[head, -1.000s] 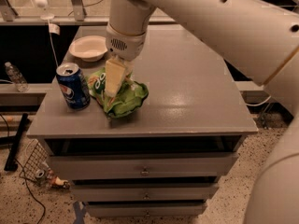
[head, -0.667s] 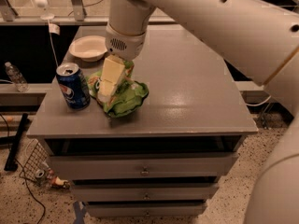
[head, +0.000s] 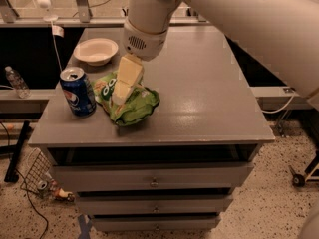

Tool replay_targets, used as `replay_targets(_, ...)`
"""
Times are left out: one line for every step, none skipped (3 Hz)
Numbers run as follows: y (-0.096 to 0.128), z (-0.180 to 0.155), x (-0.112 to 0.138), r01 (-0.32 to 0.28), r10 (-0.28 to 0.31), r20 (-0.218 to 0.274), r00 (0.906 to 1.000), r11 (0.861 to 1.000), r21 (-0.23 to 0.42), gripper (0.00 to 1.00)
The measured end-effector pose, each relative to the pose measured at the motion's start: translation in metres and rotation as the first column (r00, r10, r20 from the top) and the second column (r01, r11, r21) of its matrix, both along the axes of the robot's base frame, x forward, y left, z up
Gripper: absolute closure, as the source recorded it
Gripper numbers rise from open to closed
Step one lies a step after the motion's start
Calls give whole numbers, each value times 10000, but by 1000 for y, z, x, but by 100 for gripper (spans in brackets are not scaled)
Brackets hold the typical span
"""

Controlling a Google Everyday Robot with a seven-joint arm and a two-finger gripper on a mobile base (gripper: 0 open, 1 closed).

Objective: Move green rice chip bag near pepsi can

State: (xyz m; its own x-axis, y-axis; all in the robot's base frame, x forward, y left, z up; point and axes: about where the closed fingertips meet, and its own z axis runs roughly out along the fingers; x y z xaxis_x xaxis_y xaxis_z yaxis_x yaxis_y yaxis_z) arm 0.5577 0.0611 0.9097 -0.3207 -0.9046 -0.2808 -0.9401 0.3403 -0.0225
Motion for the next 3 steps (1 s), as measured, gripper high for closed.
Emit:
replay_targets(-34, 34, -2, 807, -818, 803, 9934, 9966, 169, 0)
replay_targets(-85, 54, 7, 1766, -1822, 1142, 9766, 9826, 574, 0)
replay_targets(-156, 56, 17, 3137, -3251, 979, 9406, 9425, 1155, 0)
